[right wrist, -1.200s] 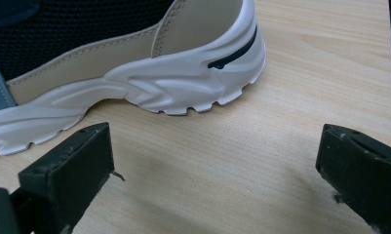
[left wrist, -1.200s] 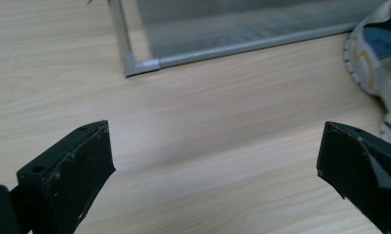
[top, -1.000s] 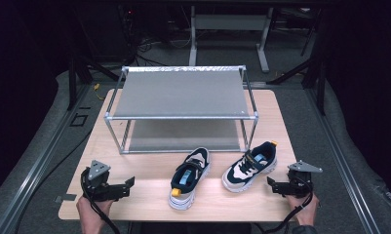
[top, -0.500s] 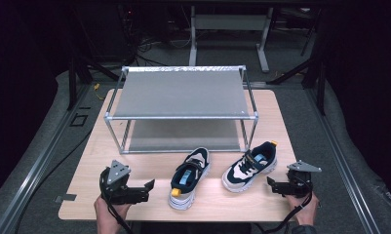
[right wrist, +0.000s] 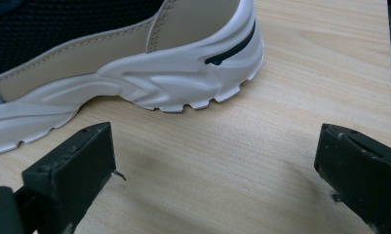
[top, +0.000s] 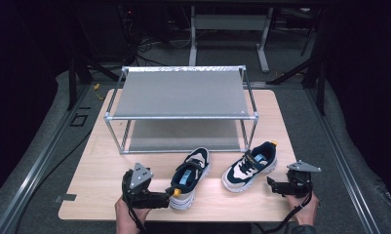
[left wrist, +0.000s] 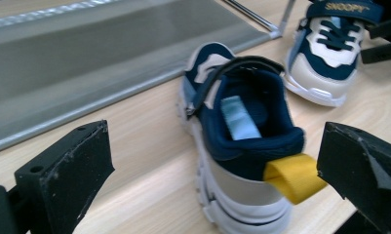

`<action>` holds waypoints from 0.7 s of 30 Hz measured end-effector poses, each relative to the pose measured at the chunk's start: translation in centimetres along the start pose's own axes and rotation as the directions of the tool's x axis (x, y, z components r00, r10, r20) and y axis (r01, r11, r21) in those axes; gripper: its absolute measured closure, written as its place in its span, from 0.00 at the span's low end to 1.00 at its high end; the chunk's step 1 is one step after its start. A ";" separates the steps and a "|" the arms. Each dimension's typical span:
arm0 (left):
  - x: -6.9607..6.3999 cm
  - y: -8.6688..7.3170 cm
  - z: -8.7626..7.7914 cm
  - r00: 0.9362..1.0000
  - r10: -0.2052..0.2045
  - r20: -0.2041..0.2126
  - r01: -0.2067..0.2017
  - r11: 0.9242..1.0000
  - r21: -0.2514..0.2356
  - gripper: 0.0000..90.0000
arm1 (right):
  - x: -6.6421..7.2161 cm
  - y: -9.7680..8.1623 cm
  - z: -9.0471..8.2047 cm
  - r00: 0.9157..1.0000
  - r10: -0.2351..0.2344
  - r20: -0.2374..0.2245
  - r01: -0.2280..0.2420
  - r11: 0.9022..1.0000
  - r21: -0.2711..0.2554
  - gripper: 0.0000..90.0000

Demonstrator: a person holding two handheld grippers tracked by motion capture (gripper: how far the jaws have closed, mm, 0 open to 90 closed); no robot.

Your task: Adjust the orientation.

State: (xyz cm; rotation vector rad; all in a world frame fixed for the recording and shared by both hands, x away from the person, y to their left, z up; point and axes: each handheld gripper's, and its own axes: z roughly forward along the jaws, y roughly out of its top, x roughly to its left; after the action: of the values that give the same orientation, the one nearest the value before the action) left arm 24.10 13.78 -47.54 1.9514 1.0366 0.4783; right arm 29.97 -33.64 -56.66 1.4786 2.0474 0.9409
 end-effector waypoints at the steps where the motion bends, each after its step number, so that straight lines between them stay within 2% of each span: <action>1: -0.3 0.0 0.3 1.000 0.000 0.006 0.000 1.000 0.002 0.00 | 0.0 0.0 0.0 1.000 -0.002 0.002 0.002 1.000 0.003 0.01; 10: -2.2 -0.2 2.8 0.999 0.003 0.035 -0.005 0.999 0.037 0.00 | 0.0 0.0 0.0 1.000 -0.006 0.006 0.006 1.000 0.004 0.02; 12: -2.8 -0.5 4.1 0.999 0.004 0.034 -0.006 0.998 0.059 0.00 | 0.0 0.0 0.0 1.000 -0.006 0.008 0.006 1.000 0.004 0.02; 21: -3.4 -1.2 6.5 1.000 -0.003 -0.003 0.004 0.996 0.084 0.00 | 0.1 0.0 0.0 1.000 -0.006 0.012 0.006 1.000 0.002 0.02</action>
State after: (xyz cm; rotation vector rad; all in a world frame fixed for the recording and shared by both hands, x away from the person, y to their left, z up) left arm 25.80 8.07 -51.97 2.0234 1.0773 0.4417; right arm 29.93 -33.55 -56.65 1.4752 2.0430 0.9260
